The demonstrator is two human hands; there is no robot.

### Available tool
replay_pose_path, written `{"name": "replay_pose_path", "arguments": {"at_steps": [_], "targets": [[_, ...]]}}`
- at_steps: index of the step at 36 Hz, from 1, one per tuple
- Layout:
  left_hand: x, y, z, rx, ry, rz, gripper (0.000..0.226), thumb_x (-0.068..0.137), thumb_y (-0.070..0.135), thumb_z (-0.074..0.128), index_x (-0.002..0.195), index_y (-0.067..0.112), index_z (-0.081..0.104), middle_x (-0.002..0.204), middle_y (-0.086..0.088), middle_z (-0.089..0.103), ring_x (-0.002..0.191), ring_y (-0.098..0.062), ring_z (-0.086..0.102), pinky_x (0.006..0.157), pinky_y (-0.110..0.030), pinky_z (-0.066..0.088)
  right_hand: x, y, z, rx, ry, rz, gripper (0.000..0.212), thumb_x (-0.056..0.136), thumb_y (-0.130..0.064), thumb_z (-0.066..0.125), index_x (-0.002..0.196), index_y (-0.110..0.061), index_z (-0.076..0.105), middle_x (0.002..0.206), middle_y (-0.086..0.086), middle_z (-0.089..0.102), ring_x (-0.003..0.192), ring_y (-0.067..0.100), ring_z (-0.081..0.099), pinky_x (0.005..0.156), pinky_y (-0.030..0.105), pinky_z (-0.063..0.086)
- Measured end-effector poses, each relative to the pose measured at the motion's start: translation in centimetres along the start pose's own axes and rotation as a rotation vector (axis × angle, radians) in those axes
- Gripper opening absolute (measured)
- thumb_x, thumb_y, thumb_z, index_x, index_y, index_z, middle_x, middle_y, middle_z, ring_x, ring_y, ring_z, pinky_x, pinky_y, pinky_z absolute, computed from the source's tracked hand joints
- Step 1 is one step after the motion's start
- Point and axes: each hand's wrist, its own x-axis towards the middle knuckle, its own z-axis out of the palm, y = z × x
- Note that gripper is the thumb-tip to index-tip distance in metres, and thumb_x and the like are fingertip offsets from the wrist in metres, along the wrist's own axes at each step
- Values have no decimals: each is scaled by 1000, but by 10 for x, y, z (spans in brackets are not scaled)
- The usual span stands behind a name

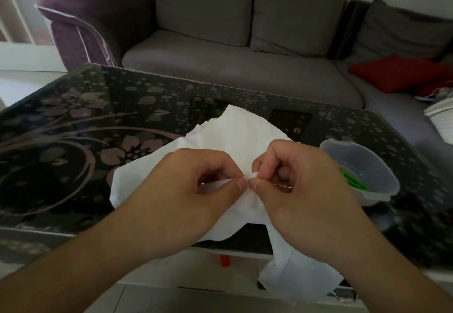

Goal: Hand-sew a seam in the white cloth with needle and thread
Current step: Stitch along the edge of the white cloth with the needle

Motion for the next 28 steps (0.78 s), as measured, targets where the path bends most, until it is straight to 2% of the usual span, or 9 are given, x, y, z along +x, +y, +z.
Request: {"name": "replay_pose_path", "arguments": {"at_steps": [5, 9, 14, 17, 23, 28], "targets": [[-1, 1, 1, 14, 3, -8, 15, 87, 49, 61, 86, 42, 75, 87, 29, 71, 92, 1, 68, 72, -7, 47, -2, -2, 3, -87, 31, -40, 34, 83, -5, 79, 70, -27, 57, 79, -12, 67, 77, 8, 67, 69, 27, 59], [-1, 2, 1, -14, 1, -2, 12, 89, 44, 64, 86, 40, 76, 87, 27, 72, 90, 0, 69, 72, -10, 46, -1, -2, 2, -83, 23, -41, 33, 83, -5, 79, 71, -27, 58, 79, -12, 67, 80, 8, 67, 72, 26, 59], [1, 0, -2, -75, -15, 7, 12, 91, 37, 68, 87, 37, 79, 88, 21, 76, 89, -4, 72, 79, -21, 52, 3, -3, -3, 90, -38, 60, 24, 82, -3, 80, 71, -19, 65, 84, -16, 72, 83, 3, 71, 72, 14, 57], [1, -2, -2, -86, -1, -14, 12, 90, 38, 67, 87, 37, 79, 90, 21, 76, 90, -3, 72, 82, -24, 55, 5, -2, -8, 163, -61, 149, 23, 82, -8, 81, 70, -21, 67, 87, -16, 74, 83, 3, 72, 71, 20, 58], [3, 0, -2, -79, 10, -27, 13, 91, 38, 67, 88, 35, 79, 92, 21, 77, 92, -1, 72, 83, -22, 55, 6, -2, -14, 270, -77, 240, 20, 80, -7, 81, 70, -19, 69, 87, -12, 76, 78, 5, 72, 66, 19, 51], [4, 0, -2, -68, 9, -16, 13, 92, 36, 67, 86, 35, 79, 90, 21, 76, 91, 0, 71, 75, -14, 52, 9, 0, -16, 329, -109, 272, 19, 80, -4, 80, 70, -16, 70, 87, -7, 77, 70, 6, 70, 60, 16, 51]]}}
